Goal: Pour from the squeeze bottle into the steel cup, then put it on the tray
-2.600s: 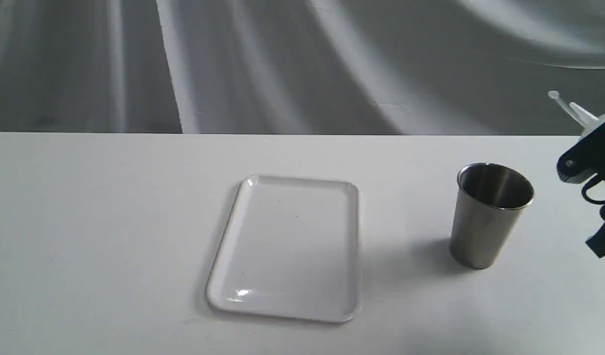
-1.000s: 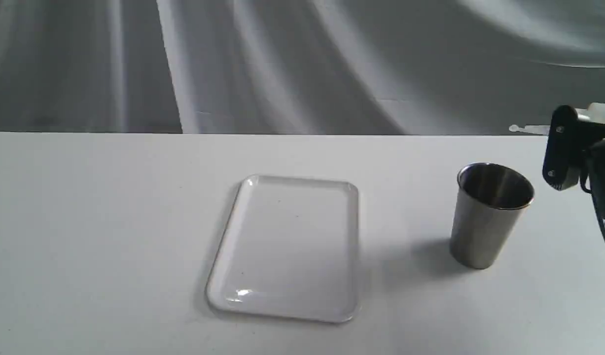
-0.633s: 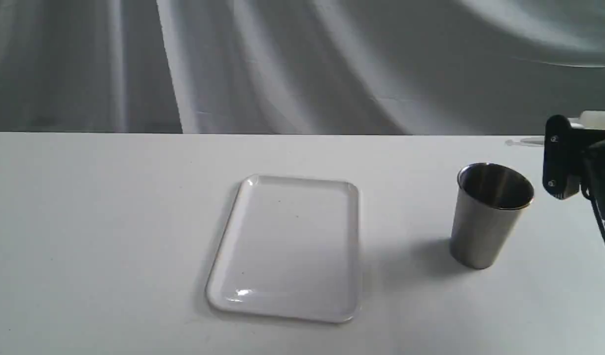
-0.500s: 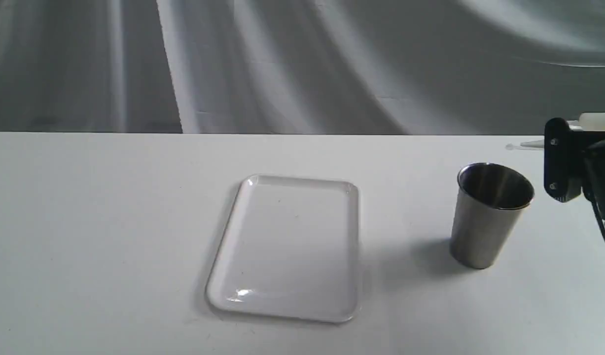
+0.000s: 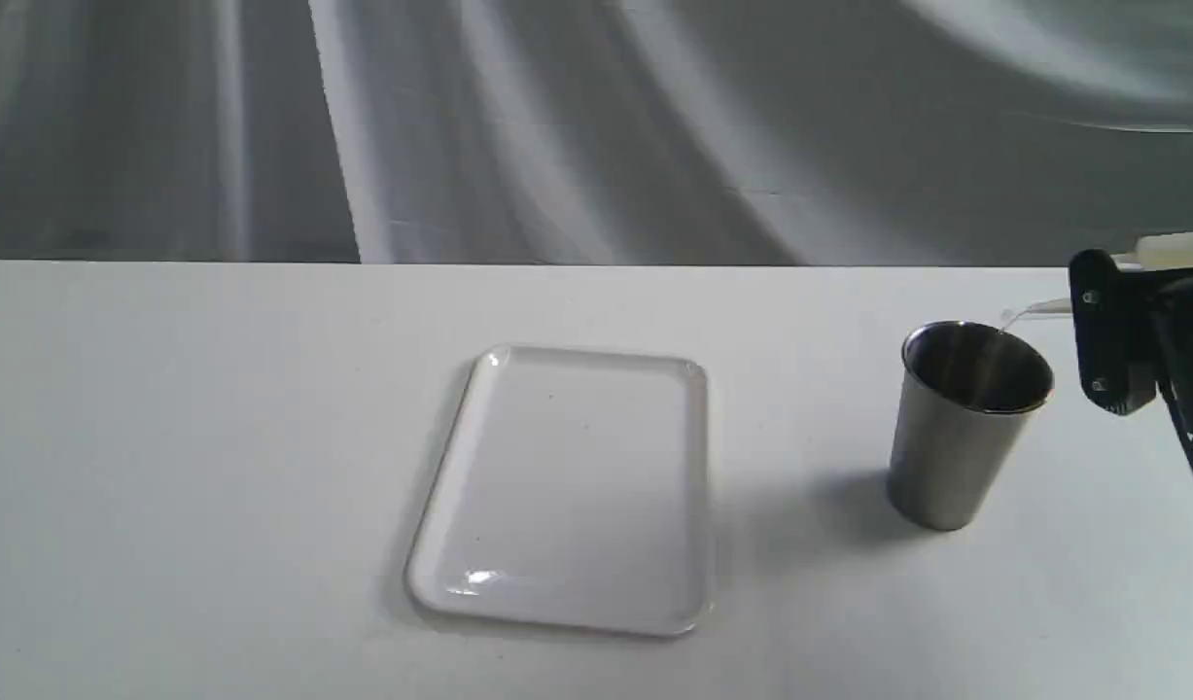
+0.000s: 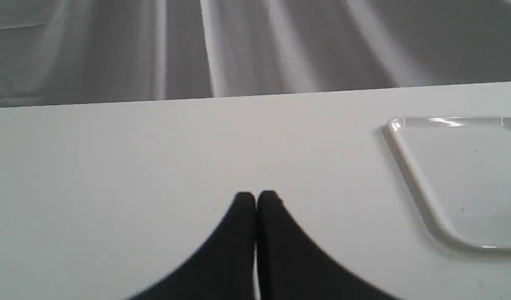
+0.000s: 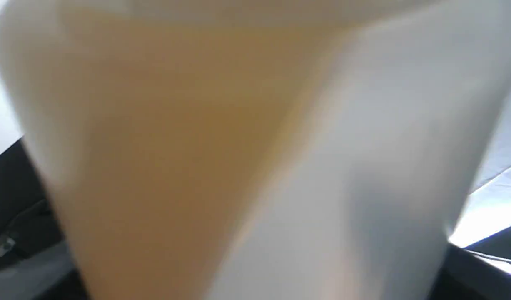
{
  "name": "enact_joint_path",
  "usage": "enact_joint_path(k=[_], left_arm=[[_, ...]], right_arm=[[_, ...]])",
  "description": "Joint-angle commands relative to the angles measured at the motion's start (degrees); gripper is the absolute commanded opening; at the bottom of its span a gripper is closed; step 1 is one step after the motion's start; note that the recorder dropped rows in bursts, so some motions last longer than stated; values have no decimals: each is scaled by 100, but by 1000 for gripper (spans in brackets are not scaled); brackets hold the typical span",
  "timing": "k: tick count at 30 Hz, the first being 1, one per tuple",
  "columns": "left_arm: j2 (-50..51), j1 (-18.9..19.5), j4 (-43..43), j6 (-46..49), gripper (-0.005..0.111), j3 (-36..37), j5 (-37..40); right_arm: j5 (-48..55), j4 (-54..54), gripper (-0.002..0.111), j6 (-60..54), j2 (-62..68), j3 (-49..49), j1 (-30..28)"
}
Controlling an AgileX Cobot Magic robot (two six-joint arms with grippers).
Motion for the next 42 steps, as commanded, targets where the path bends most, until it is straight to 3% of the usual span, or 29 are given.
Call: enact_joint_path(k=[1, 34, 42], left_arm=[[-15, 9, -6, -13, 0, 25, -43], [-15, 9, -6, -27, 0, 25, -43], [-15, 9, -6, -15, 0, 25, -43]], right_arm=[[94, -157, 0, -184, -43, -54, 62], [167, -157, 0, -225, -43, -17, 125], [78, -157, 0, 233, -43, -17, 125]])
